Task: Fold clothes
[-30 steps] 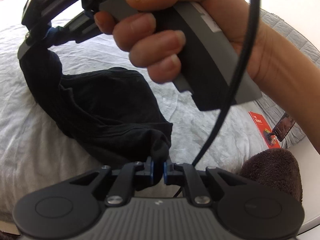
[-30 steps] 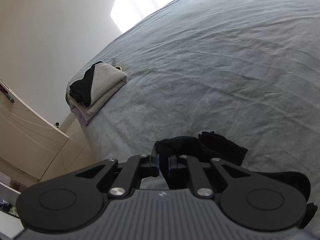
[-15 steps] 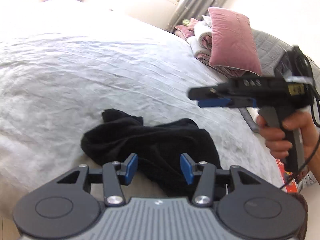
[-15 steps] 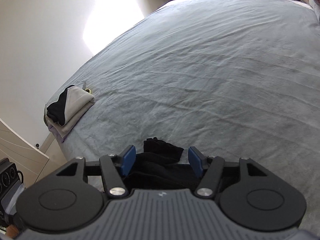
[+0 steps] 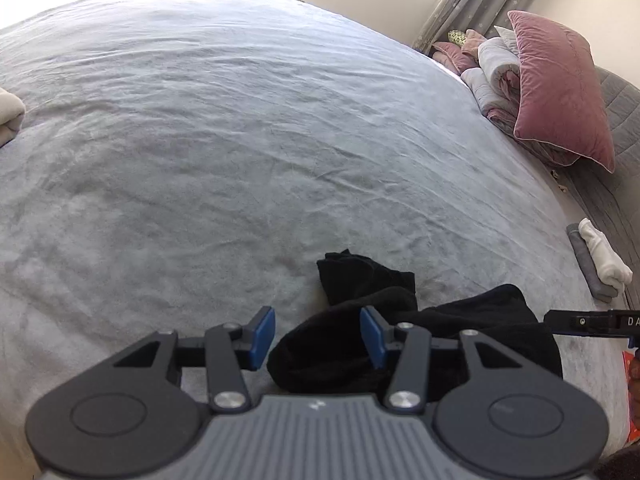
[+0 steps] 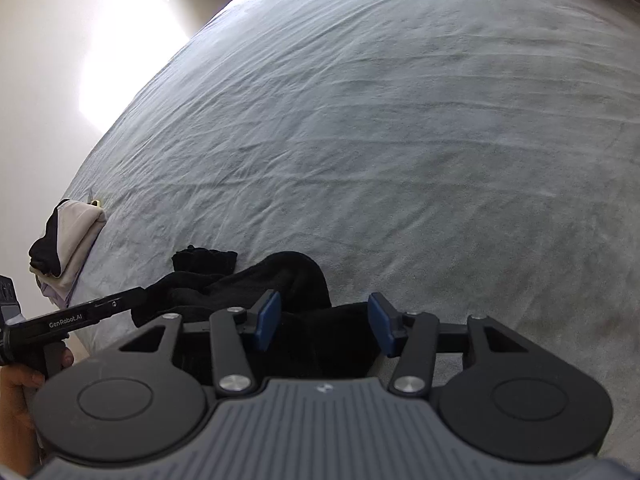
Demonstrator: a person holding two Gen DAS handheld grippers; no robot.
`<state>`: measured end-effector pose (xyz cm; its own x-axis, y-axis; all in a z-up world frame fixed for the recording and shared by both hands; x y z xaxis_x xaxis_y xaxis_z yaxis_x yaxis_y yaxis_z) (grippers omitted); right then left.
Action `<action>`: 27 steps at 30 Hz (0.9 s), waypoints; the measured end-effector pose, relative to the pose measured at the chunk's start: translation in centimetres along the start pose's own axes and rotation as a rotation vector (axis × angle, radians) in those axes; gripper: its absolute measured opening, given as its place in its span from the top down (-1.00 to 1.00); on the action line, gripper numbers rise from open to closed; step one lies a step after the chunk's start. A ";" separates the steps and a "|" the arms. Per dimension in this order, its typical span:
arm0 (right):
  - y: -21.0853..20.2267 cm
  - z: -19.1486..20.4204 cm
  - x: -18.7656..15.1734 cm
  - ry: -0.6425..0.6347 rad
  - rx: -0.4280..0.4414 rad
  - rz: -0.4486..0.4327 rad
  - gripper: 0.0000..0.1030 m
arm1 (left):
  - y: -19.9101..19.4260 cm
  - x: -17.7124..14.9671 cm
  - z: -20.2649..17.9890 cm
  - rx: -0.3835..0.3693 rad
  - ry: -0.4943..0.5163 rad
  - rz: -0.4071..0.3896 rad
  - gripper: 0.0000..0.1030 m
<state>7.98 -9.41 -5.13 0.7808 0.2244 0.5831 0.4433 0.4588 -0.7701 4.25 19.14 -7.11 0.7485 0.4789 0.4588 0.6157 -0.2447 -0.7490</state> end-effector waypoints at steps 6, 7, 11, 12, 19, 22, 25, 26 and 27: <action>2.9 -1.4 -2.9 0.074 -0.050 0.035 0.93 | 1.9 -1.3 -1.0 0.034 0.020 0.012 0.96; 2.6 -1.5 -3.2 0.076 -0.063 0.012 0.93 | 1.3 -1.2 -1.2 0.029 0.019 -0.016 0.97; -0.8 -3.1 -3.7 0.083 -0.142 -0.087 0.94 | -1.5 -0.3 -1.9 -0.003 0.004 -0.125 0.98; -1.9 -4.0 -3.8 0.095 -0.167 -0.104 0.95 | -2.4 0.1 -2.0 -0.011 -0.007 -0.148 0.98; -9.6 -9.5 -4.8 0.144 -0.320 -0.180 0.95 | -5.9 0.6 -2.3 -0.065 -0.067 -0.199 0.98; -11.1 -11.3 -5.7 0.176 -0.342 -0.180 0.95 | -4.9 0.3 -1.8 -0.043 -0.081 -0.167 0.98; -10.5 -12.0 -6.9 0.209 -0.338 -0.149 0.95 | -2.8 0.0 -0.8 -0.005 -0.107 -0.122 0.97; -10.1 -12.0 -7.1 0.210 -0.334 -0.140 0.95 | -2.4 -0.3 -0.5 -0.006 -0.124 -0.100 0.96; -9.7 -12.0 -7.3 0.212 -0.330 -0.132 0.94 | -1.9 -0.7 -0.3 -0.007 -0.140 -0.077 0.95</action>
<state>3.29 -25.76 -4.99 0.7659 -0.0162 0.6427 0.6362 0.1633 -0.7540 2.63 19.08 -5.85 0.6575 0.6091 0.4434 0.6722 -0.2084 -0.7105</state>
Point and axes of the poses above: each gripper's, at about its wrist camera, not at the fingertips, and y roughly the way its jaws point, z to its left, x to its top, the point moved 8 cm from there along y, roughly the way its jaws point, and after that the axes turned 15 degrees about -y, right-handed, at the moved point
